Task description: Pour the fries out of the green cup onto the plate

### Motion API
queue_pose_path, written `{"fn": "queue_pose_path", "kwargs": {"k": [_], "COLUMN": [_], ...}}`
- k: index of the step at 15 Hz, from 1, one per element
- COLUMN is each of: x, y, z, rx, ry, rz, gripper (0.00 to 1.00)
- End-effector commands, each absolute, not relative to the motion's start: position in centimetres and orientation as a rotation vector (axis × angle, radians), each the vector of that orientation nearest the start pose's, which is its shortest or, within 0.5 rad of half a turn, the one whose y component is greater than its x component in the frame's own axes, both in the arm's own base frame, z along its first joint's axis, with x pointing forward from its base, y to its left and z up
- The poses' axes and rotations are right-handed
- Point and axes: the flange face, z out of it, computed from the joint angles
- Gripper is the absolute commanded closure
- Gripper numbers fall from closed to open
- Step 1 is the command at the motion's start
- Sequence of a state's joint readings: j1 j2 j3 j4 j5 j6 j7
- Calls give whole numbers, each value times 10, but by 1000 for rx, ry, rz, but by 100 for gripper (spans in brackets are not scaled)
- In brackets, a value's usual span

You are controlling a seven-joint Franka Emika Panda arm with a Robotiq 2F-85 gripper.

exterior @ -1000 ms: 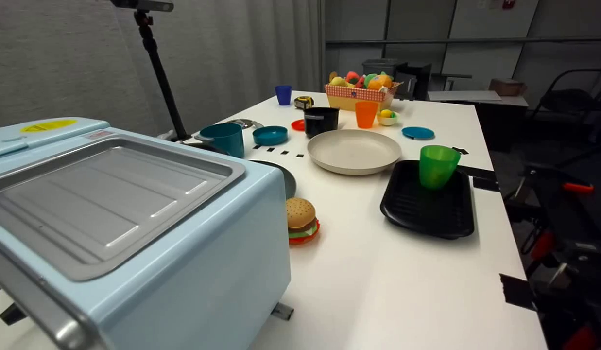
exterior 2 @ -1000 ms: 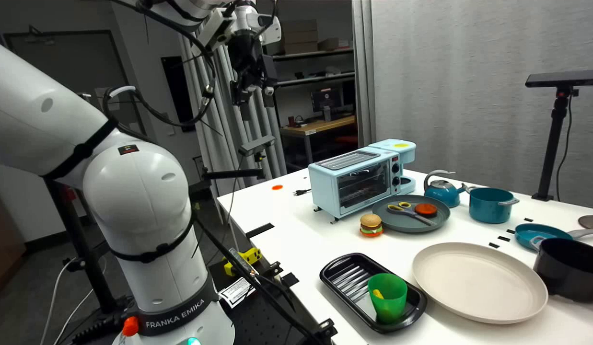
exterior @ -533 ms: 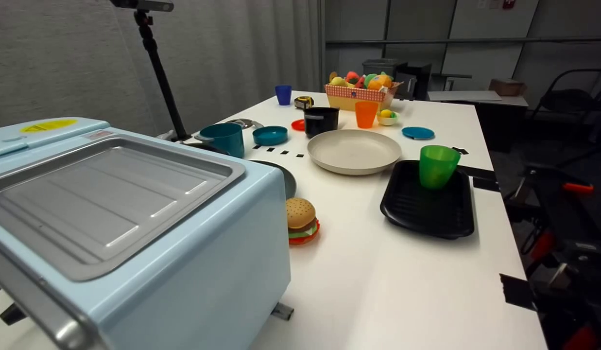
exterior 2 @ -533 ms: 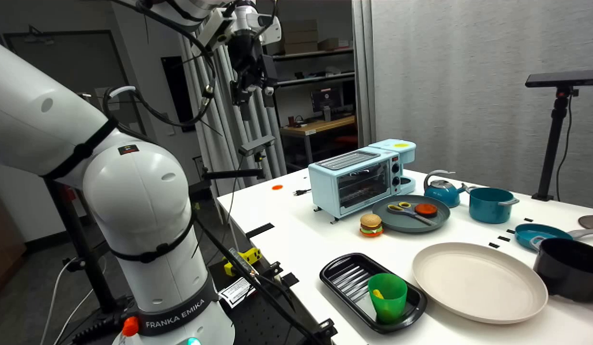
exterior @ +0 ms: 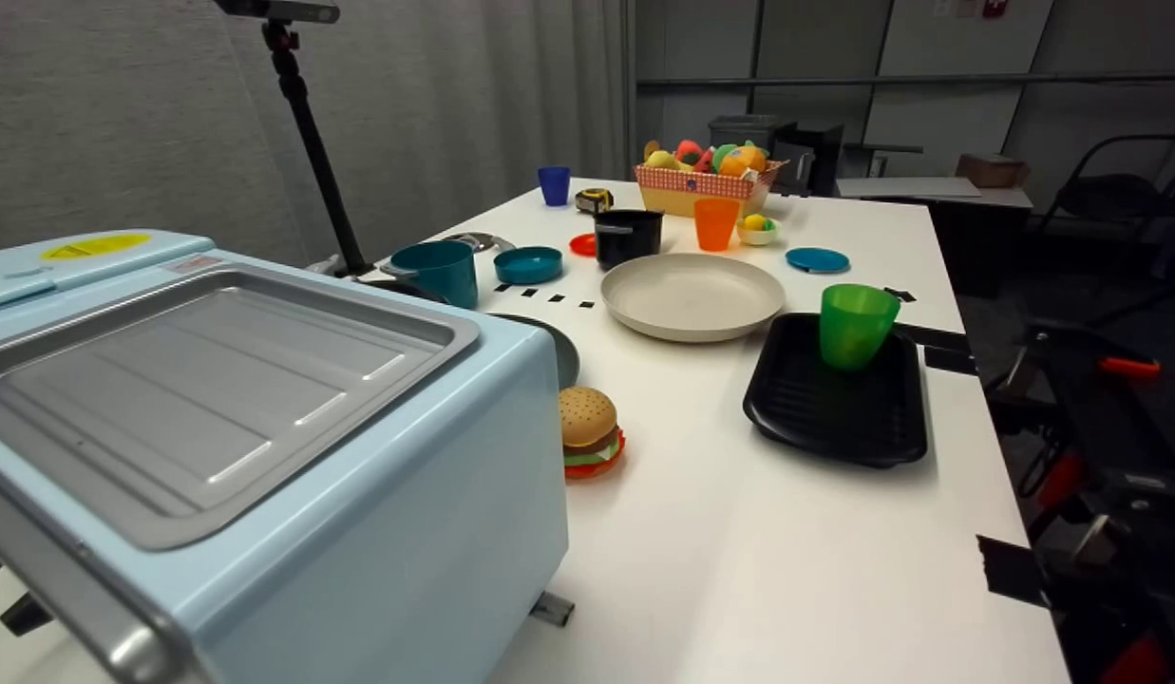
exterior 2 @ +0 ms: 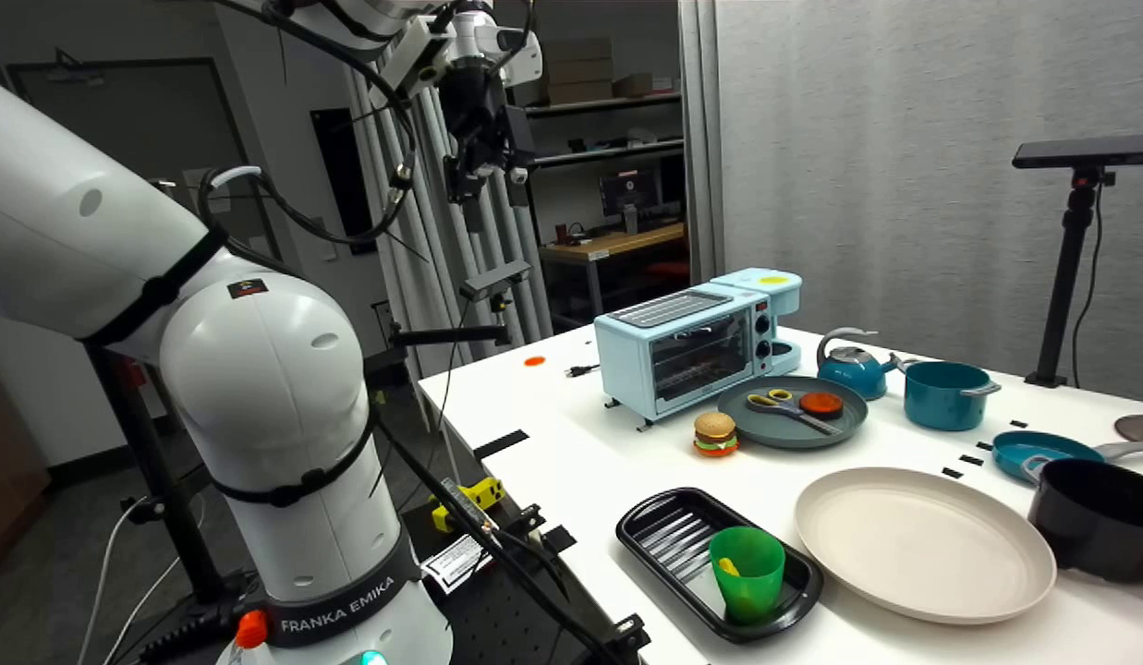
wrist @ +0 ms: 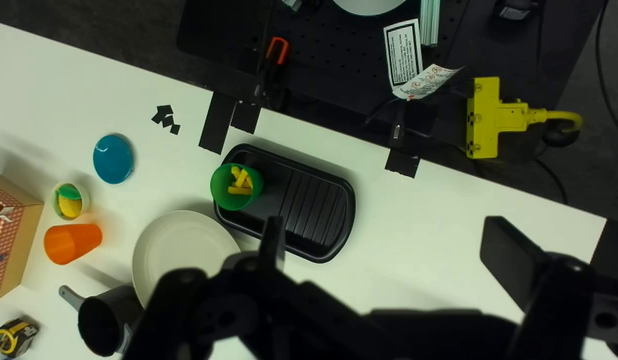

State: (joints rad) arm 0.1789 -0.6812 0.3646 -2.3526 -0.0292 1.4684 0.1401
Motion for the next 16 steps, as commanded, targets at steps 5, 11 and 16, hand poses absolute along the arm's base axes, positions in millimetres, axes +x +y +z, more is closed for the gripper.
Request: {"fn": "queue_pose_path", "kwargs": {"k": [5, 11, 16], "x": [286, 297, 306], "y": [160, 110, 69], "z": [517, 487, 463], "rx": [-3399, -3361, -3337], "ry": [-437, -282, -136], "rz": [261, 292, 347], "gripper": [0, 0, 0]}}
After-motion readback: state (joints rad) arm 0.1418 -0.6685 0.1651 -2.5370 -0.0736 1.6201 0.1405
